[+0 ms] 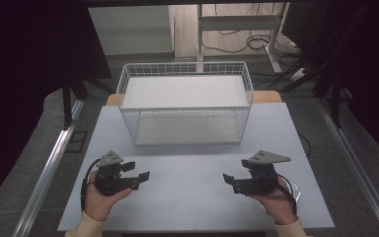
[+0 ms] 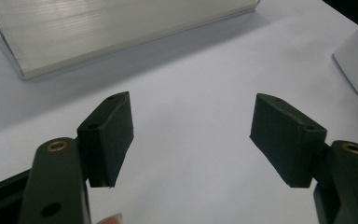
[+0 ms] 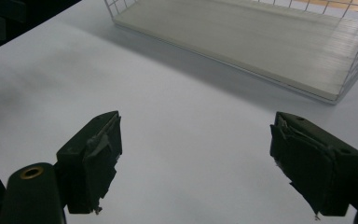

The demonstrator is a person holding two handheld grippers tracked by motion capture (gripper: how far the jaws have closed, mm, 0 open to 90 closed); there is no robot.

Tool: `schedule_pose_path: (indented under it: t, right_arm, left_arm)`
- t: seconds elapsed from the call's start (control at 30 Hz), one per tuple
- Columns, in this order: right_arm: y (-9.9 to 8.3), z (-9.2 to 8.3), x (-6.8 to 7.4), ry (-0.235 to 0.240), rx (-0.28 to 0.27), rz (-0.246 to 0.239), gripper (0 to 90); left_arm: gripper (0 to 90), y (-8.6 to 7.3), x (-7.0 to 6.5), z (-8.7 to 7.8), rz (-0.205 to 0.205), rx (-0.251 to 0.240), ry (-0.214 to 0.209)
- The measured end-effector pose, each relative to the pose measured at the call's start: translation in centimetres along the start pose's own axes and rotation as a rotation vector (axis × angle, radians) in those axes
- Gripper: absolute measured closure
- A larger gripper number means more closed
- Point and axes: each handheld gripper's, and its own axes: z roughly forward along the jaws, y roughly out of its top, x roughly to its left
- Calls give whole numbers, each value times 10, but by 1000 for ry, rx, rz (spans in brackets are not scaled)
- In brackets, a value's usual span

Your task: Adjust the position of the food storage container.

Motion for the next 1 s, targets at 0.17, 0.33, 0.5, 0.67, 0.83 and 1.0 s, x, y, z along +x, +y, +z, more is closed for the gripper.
schedule_pose_path:
  t: [0.17,0.33,0.5,0.67,0.83,1.0]
  right_arm:
    - [-1,0,-1,-11,7,-2,174]
    - [-1,-3,-5,-23,9,10,183]
    - [0,-8,-8,-38,2,14,185]
    - [1,-17,-15,-51,14,12,195]
    - [1,-24,-21,-69,3,24,201]
    - [0,-30,-29,-93,-6,41,211]
  left_arm:
    - [298,0,1,1,-2,5,2]
    - [297,0,0,-1,-4,-1,1]
    - [297,1,0,-1,-3,1,1]
    - [295,0,1,1,-1,8,-1]
    - [294,0,0,1,2,7,-3]
    - [293,-1,2,1,-5,9,1]
